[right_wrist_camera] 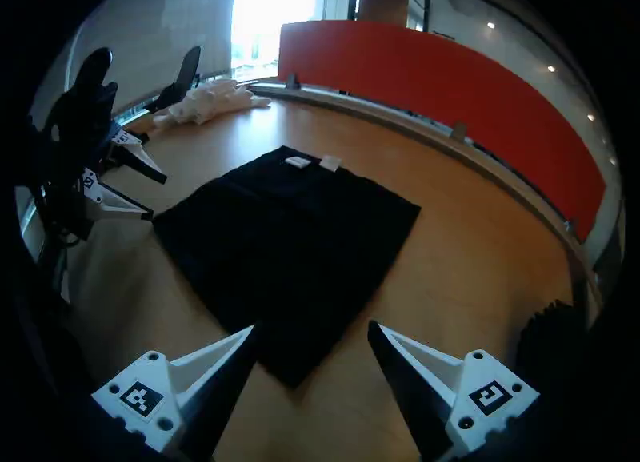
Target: Fold towel
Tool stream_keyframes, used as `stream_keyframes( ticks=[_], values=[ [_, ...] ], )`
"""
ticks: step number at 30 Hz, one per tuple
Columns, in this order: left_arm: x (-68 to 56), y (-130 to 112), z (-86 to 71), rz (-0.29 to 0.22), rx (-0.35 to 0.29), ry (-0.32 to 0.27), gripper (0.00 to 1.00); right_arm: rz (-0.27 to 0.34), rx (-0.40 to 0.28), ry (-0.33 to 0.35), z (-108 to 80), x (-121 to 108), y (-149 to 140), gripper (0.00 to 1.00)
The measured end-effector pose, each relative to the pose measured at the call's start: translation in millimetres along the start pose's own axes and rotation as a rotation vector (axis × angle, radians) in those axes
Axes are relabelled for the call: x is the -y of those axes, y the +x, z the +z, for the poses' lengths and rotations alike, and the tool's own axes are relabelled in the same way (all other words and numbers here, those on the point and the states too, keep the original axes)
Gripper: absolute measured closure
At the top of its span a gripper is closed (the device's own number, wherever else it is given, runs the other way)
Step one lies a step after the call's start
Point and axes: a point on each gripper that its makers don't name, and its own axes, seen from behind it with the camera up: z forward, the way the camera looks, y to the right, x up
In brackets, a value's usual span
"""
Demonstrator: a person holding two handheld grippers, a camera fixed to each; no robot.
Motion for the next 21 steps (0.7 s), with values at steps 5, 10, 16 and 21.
stream_keyframes(
  ticks=[5, 10, 16, 21],
  values=[
    [-0.9, -11, 4.8, -0.009, 0.039, -0.008, 0.05, -0.007, 0.027, 0.013, 4.1, 1, -13, 0.00],
    [-7.0, -18, 8.6, -0.010, 0.076, -0.034, 0.05, -0.016, 0.060, 0.037, 5.3, 5, -25, 0.02],
    [-15.9, -24, 12.2, 0.003, 0.108, -0.067, 0.05, -0.024, 0.093, 0.056, 6.8, 6, -37, 0.07],
    [-20.5, -28, 14.8, 0.019, 0.126, -0.079, 0.06, -0.030, 0.105, 0.064, 7.3, 6, -41, 0.14]
  ],
)
